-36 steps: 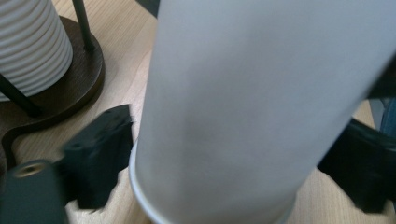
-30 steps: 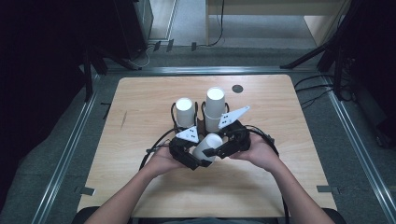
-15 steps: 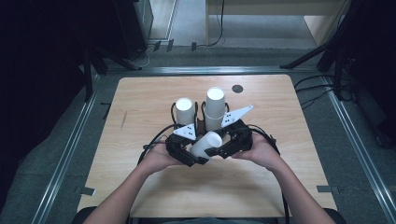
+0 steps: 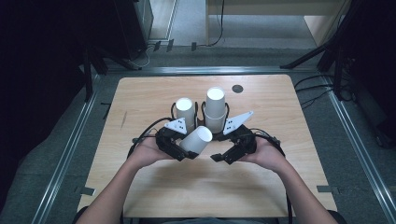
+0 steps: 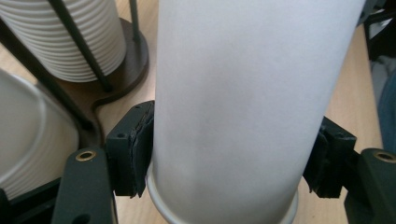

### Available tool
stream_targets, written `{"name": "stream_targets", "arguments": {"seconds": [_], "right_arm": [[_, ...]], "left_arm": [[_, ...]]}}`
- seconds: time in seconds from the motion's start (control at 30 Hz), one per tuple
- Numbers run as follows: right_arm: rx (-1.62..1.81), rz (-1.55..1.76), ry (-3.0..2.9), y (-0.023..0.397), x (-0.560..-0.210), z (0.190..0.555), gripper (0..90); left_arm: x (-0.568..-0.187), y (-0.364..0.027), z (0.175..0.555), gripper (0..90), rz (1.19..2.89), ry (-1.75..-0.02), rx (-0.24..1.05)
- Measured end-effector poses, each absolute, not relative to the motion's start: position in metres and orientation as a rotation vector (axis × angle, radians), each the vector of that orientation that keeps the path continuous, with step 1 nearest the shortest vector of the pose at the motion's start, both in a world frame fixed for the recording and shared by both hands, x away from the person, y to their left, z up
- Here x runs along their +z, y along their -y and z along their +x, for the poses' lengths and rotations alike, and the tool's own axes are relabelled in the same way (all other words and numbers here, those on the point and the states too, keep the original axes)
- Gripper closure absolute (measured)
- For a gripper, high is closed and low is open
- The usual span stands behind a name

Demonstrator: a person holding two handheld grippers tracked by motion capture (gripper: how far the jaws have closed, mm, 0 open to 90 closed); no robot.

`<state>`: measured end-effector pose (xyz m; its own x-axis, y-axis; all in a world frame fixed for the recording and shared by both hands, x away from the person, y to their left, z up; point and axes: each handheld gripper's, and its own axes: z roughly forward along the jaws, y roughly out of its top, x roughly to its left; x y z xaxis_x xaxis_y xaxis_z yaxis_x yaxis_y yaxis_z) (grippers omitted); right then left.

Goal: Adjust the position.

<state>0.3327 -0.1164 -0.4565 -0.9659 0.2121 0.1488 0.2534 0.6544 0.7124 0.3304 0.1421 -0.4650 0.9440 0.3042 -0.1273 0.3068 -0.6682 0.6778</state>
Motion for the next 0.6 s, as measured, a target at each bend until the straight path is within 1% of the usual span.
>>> {"name": "stream_targets", "arguments": {"seconds": [0.17, 0.33, 0.6], "right_arm": [[-1.199, -0.38, 2.823, 0.116, -0.461, 0.33, 21.4], [-1.179, -0.388, 2.832, 0.117, -0.467, 0.33, 22.0], [-1.169, -0.386, 2.849, 0.116, -0.474, 0.329, 22.0]], "left_arm": [[-0.459, -0.143, 0.332, 29.2, 2.397, -0.414, 0.037], [-0.458, -0.142, 0.336, 29.1, 2.461, -0.411, 0.046], [-0.465, -0.131, 0.34, 29.0, 2.527, -0.381, 0.027]]}}
